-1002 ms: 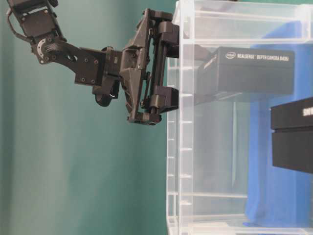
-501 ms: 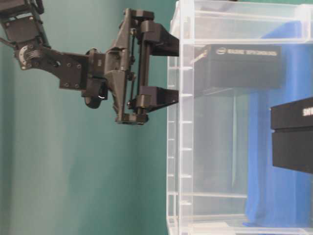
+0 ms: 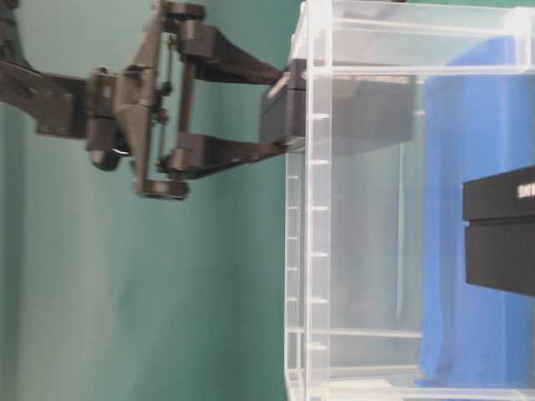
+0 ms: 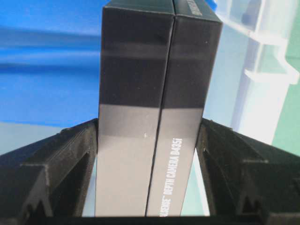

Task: Take out the box from the case.
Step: 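Lift the gripped boxes straight up out of the case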

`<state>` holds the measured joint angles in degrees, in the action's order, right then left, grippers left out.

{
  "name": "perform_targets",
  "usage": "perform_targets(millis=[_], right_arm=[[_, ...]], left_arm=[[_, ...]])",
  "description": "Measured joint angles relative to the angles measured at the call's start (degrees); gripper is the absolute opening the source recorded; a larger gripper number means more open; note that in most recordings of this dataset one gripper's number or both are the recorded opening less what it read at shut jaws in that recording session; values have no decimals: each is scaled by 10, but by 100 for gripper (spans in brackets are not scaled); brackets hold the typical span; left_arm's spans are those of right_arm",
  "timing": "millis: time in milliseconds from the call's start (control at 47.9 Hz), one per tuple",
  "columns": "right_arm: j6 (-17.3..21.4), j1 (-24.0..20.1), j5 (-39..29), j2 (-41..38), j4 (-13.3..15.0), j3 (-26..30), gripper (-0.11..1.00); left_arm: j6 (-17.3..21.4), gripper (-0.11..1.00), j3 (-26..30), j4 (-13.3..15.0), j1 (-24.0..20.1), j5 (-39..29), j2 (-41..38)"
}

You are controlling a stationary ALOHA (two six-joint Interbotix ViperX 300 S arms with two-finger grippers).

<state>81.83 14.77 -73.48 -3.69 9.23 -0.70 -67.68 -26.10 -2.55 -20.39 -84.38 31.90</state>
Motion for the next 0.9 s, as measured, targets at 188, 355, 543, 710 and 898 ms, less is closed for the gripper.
perform_targets(millis=[188, 355, 543, 710, 898], right_arm=[[-1, 0, -22, 11, 0, 24, 67], [-3, 0, -45, 11, 0, 52, 67], [-10, -3, -73, 11, 1, 89, 67], [-11, -8, -99, 11, 3, 120, 67], [-11, -13, -122, 11, 5, 143, 67]], left_arm=[[0, 96, 0, 0, 0, 0, 0], [0, 96, 0, 0, 0, 0, 0], [0, 96, 0, 0, 0, 0, 0], [0, 96, 0, 0, 0, 0, 0], [0, 96, -1, 0, 0, -1, 1]])
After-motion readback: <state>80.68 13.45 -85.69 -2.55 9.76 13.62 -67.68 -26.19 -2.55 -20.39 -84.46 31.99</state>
